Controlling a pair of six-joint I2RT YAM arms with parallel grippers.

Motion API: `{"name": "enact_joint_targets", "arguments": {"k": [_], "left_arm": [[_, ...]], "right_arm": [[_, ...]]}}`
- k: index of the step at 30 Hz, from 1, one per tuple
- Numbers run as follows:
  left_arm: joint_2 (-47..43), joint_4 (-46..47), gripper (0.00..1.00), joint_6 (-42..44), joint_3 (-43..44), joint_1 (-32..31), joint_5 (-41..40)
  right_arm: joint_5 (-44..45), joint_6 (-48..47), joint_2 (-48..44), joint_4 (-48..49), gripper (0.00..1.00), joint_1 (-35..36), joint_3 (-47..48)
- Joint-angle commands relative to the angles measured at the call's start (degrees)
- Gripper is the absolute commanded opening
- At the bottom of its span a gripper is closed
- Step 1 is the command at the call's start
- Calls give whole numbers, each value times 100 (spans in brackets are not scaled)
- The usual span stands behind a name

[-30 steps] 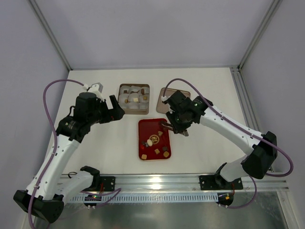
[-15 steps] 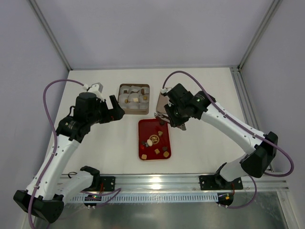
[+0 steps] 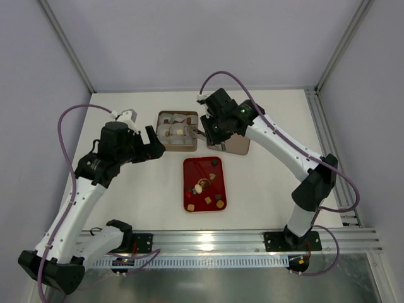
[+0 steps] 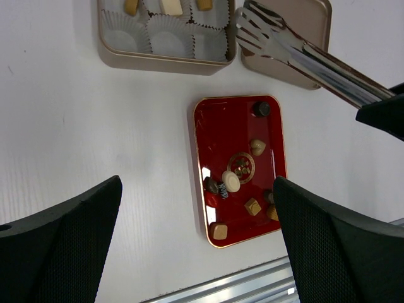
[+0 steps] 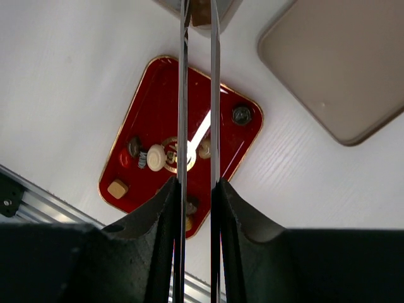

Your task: Pack the chocolate

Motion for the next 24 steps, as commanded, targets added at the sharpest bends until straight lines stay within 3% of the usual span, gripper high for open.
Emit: {"name": "enact_joint_targets", "arguments": {"k": [1, 6, 24], "left_arm": [[80, 194, 100, 93, 238, -9, -85], [195, 167, 100, 172, 344, -9, -181], [406, 132, 100, 313, 423, -18, -252]], "right_arm": [[-75, -41, 328, 284, 29, -47, 739], [-93, -128, 795, 267, 30, -55, 1153], [-339, -225, 1034, 504, 30, -47, 785]]}}
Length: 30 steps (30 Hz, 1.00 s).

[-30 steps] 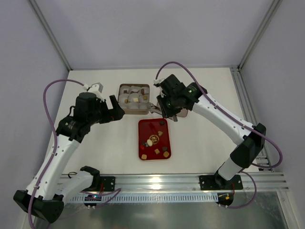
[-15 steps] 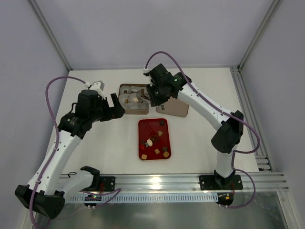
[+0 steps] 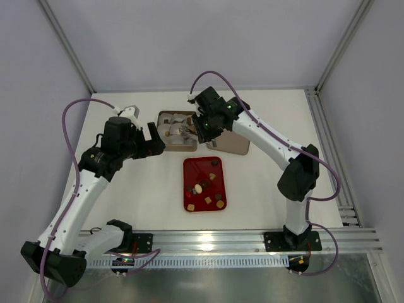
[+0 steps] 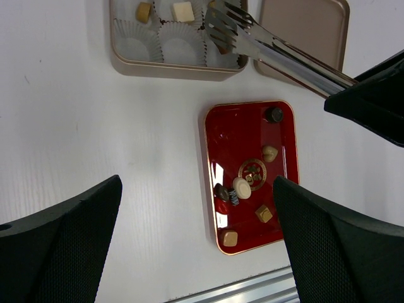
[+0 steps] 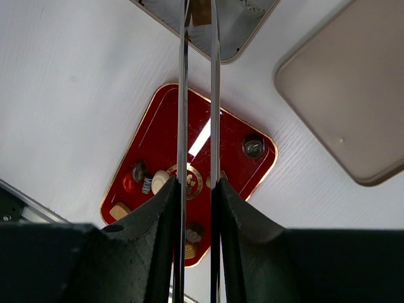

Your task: Pack the chocolate

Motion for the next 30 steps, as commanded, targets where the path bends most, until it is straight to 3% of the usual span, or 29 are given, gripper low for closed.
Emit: {"name": "enact_joint_targets", "arguments": {"k": [1, 30], "left_arm": [[8, 136, 100, 96, 185, -18, -69], [-1, 128, 100, 61, 167, -18, -51]], "right_arm": [[-46, -72, -79, 292, 30, 2, -89], [60, -64, -61, 468, 35, 2, -476]]}}
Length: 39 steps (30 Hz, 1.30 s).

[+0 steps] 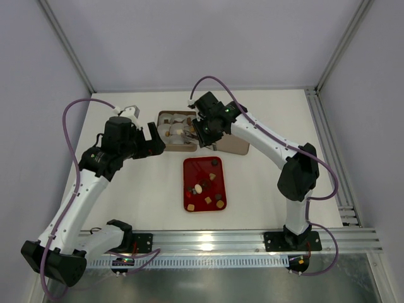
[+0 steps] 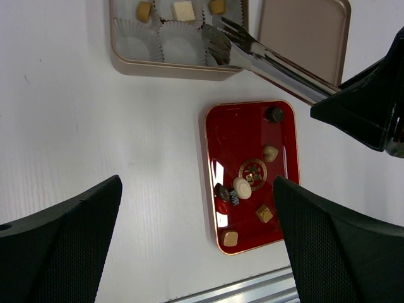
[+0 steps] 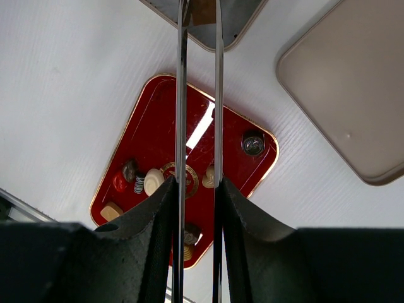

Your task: Pack the chocolate

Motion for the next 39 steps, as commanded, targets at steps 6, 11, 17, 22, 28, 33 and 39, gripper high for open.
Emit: {"name": "enact_joint_targets", "arguments": {"k": [6, 11, 17, 22, 28, 33, 39], "left_arm": [[-3, 136, 100, 70, 167, -9, -31], [6, 145, 100, 70, 167, -9, -31], [15, 145, 100, 70, 167, -9, -23], [23, 154, 100, 70, 176, -9, -31], [23, 145, 100, 61, 167, -9, -14], [23, 145, 100, 79, 167, -18, -14], [15, 154, 100, 61, 167, -9, -5]], "right_arm": [[55, -79, -70, 183, 35, 2, -9], [64, -79, -70, 183, 35, 2, -18], [64, -88, -79, 183, 35, 1, -18], [55, -79, -70, 175, 36, 2, -18], [73, -88, -79, 148, 36, 10, -26], [73, -96, -88, 140, 36, 2, -35], [73, -96, -105, 139, 39, 2, -35]]}}
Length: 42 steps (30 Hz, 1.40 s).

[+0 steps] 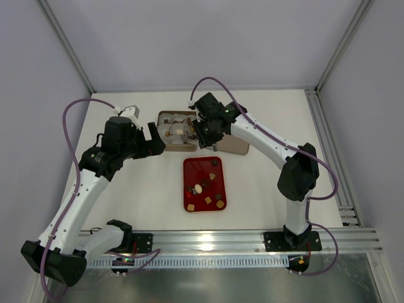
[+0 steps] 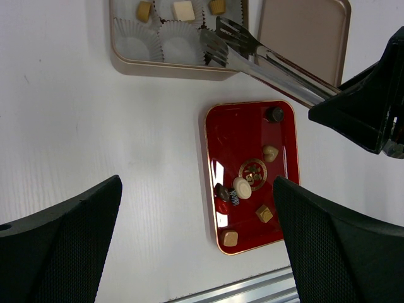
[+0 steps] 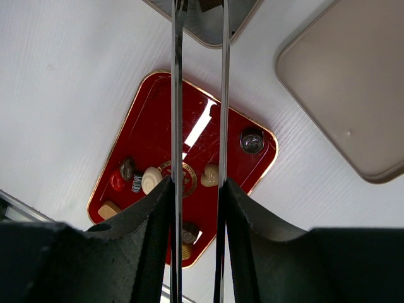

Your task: Pack the chocolate

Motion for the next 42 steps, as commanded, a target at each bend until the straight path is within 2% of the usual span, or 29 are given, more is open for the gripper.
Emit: {"name": "enact_joint_targets", "arguments": {"k": [1, 42], "left_arm": [[12, 154, 100, 70, 167, -11, -24], [13, 101, 100, 52, 299, -11, -16]], "right_arm": [[58, -86, -105, 133, 39, 2, 11], [-65, -68, -281, 107, 40, -7, 538]]}}
